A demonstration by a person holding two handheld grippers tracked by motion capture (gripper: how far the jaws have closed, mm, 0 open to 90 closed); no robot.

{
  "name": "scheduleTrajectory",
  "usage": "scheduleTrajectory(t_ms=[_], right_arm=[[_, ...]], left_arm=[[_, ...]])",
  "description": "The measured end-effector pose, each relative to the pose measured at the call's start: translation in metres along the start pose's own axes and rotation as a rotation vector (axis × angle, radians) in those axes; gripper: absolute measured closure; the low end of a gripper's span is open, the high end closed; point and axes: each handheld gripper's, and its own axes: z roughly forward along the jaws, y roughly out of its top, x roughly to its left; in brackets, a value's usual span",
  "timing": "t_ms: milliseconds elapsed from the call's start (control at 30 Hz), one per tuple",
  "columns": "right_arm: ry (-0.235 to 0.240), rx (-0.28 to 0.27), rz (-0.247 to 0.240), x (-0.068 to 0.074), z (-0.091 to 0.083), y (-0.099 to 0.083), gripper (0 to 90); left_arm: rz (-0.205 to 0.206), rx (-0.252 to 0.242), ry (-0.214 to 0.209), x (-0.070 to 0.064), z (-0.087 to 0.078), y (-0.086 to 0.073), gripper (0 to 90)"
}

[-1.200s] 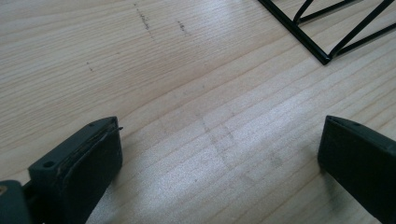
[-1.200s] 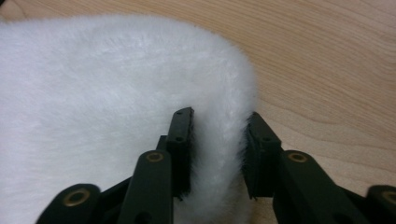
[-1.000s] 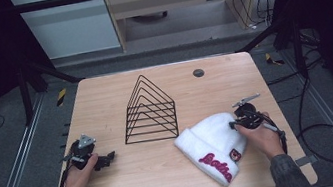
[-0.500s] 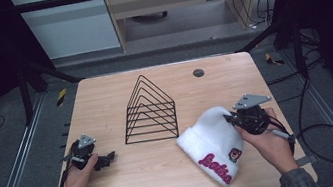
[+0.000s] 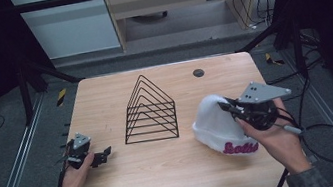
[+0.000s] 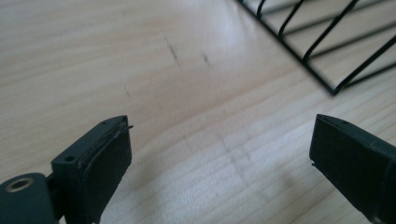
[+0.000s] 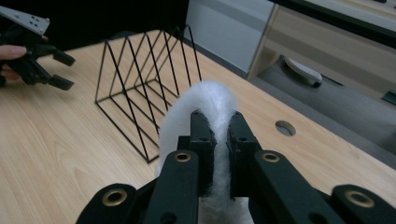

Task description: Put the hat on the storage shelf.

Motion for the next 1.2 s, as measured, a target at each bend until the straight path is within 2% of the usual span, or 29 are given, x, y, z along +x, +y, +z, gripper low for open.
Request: scheduleTrajectory(t_ms=[67, 167, 267, 367, 433, 533, 667, 767, 933, 1000, 1067, 1200], right_arm=[[0.007, -0.024, 0.015, -0.008, -0.002, 0.004, 84.0], [0.012, -0.058, 0.031, -0.018, -0.006, 0.012, 84.0], [0.017, -0.107, 0.034, -0.025, -0.011, 0.026, 84.0], [0.002, -0.147, 0.016, -0.026, -0.013, 0.043, 84.0], [-0.01, -0.174, 0.0, -0.024, -0.013, 0.054, 84.0], [-0.029, -0.196, -0.017, -0.022, -0.009, 0.069, 84.0], [-0.05, -0.216, -0.047, -0.022, -0.003, 0.091, 84.0], [-0.057, -0.237, -0.062, -0.026, 0.001, 0.107, 84.0], [-0.057, -0.267, -0.059, -0.031, 0.01, 0.129, 84.0], [-0.054, -0.283, -0.043, -0.032, 0.015, 0.135, 84.0], [-0.056, -0.287, -0.051, -0.032, 0.021, 0.139, 84.0], [-0.039, -0.311, -0.041, -0.03, 0.031, 0.149, 84.0]], left_arm=[[0.012, -0.005, 0.004, 0.001, -0.007, 0.007, 5.5], [0.005, -0.043, -0.046, -0.001, -0.018, 0.023, 5.3], [0.031, -0.054, -0.066, -0.006, -0.028, 0.043, 5.3], [0.091, -0.065, -0.078, -0.015, -0.041, 0.069, 5.3], [0.117, -0.086, -0.091, -0.022, -0.051, 0.087, 5.6], [0.148, -0.122, -0.128, -0.031, -0.064, 0.112, 5.8], [0.179, -0.145, -0.15, -0.039, -0.077, 0.138, 8.3], [0.195, -0.152, -0.16, -0.043, -0.081, 0.152, 10.6], [0.221, -0.158, -0.178, -0.049, -0.081, 0.168, 14.7], [0.222, -0.159, -0.184, -0.051, -0.077, 0.173, 16.3], [0.223, -0.161, -0.189, -0.053, -0.075, 0.177, 17.0], [0.213, -0.182, -0.222, -0.057, -0.071, 0.186, 18.3]])
